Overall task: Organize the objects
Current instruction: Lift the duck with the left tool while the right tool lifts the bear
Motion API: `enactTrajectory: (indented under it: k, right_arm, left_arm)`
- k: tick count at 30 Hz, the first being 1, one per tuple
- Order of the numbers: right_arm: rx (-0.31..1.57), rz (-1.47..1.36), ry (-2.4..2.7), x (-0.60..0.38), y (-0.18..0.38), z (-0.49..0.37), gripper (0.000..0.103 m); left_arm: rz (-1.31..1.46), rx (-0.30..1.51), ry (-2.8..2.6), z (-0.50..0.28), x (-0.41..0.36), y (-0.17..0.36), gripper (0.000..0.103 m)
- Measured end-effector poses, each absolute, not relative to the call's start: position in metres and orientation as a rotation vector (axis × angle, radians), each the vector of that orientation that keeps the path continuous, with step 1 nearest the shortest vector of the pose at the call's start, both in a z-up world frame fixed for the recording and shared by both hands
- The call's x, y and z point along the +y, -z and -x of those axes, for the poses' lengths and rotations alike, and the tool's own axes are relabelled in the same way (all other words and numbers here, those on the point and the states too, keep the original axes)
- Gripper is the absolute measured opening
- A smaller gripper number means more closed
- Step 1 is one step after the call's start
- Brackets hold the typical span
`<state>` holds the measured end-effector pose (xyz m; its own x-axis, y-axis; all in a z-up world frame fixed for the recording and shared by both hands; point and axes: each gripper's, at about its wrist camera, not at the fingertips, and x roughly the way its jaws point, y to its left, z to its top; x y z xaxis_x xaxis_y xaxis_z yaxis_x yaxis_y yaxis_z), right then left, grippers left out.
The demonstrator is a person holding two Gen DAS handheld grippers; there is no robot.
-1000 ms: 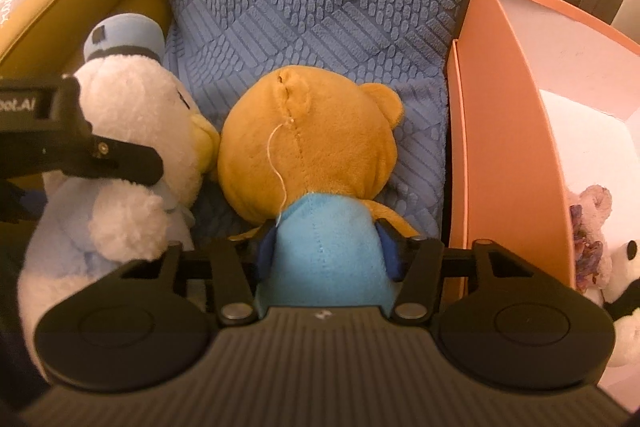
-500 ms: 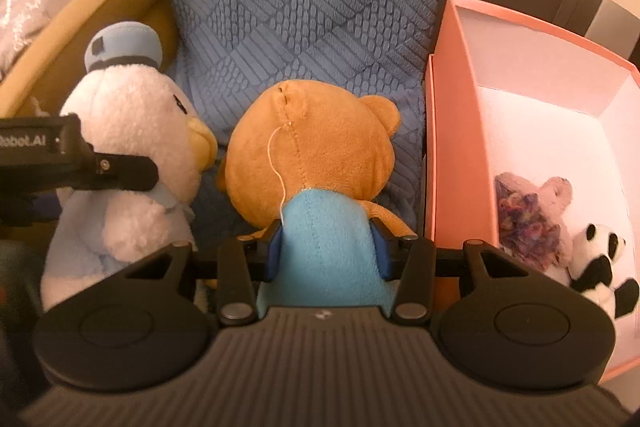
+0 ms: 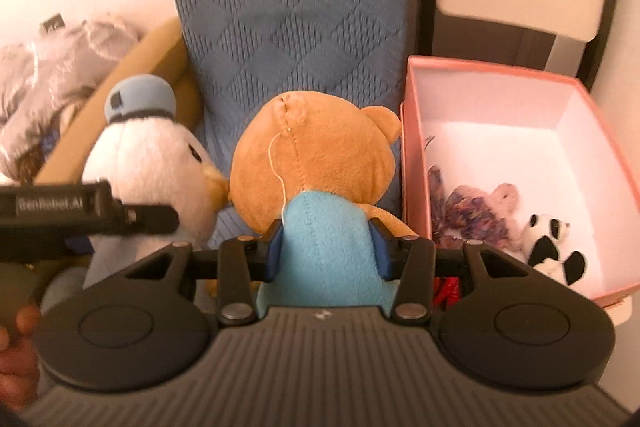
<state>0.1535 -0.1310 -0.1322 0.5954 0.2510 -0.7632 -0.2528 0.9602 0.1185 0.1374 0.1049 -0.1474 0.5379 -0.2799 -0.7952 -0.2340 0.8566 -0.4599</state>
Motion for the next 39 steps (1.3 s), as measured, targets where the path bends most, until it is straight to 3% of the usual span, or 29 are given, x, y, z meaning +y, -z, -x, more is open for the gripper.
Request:
enactTrajectory:
  k: [10,39]
  right_arm:
    - [0.808,-0.034,-0.316,-0.15,0.085,-0.11,0.048]
    - [0.73,-0.154,-0.165,-0.274,0.065,-0.061,0.048]
  left_arm:
    - [0.556,0.988,0.046,-0.099,0.093,0.118,0.089]
    - [0.475,0.937,0.234,-0.117,-0.047,0.07,0.089]
